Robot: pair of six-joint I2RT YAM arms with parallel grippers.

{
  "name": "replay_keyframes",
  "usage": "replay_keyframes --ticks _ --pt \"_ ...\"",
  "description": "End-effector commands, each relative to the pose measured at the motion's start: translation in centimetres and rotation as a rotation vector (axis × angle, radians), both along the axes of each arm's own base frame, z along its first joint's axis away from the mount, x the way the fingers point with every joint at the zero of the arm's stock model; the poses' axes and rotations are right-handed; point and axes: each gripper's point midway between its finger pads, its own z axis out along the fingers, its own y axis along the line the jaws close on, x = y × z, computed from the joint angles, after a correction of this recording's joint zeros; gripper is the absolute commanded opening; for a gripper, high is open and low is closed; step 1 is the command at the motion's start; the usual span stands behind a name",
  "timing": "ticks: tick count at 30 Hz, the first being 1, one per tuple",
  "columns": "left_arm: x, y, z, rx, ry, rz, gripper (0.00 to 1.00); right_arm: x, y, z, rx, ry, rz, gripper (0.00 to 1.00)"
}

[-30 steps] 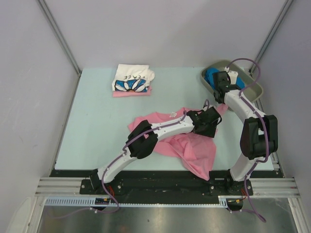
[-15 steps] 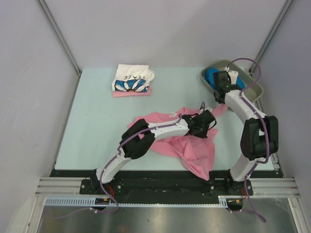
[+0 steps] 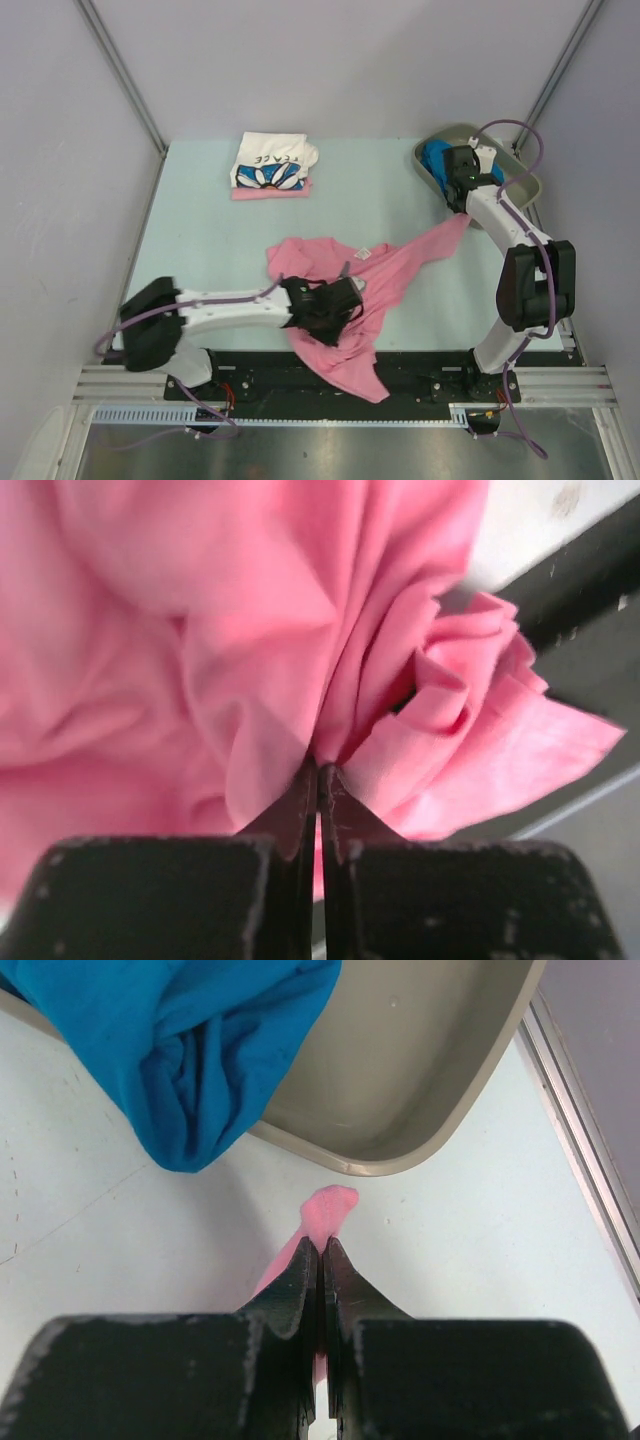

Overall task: Fold and stack the t-shirts
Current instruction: Flatten the tshirt out

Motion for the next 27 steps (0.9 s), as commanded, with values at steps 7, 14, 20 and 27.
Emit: replay_keyframes --ticks 7,14,20,27 --pt "6.7 13.5 18.3 -0.113 -0.340 0.354 0.00 0.1 -0.4 5.1 0.072 -0.176 -0.057 0.00" --pt "14.4 16.6 24.1 -0.161 -0.518 0.487 0.00 1.5 3.1 12.2 0.235 -0.362 0.089 0.00" --pt "23.7 17.6 29.3 -0.263 -0.641 0.522 0.00 3.8 4.8 21.9 0.281 -0.558 0.197 0.00" --pt "27.4 19.2 41.2 -0.365 -0.857 0.484 0.00 0.0 4.3 35.7 0.226 -0.898 0.280 0.00"
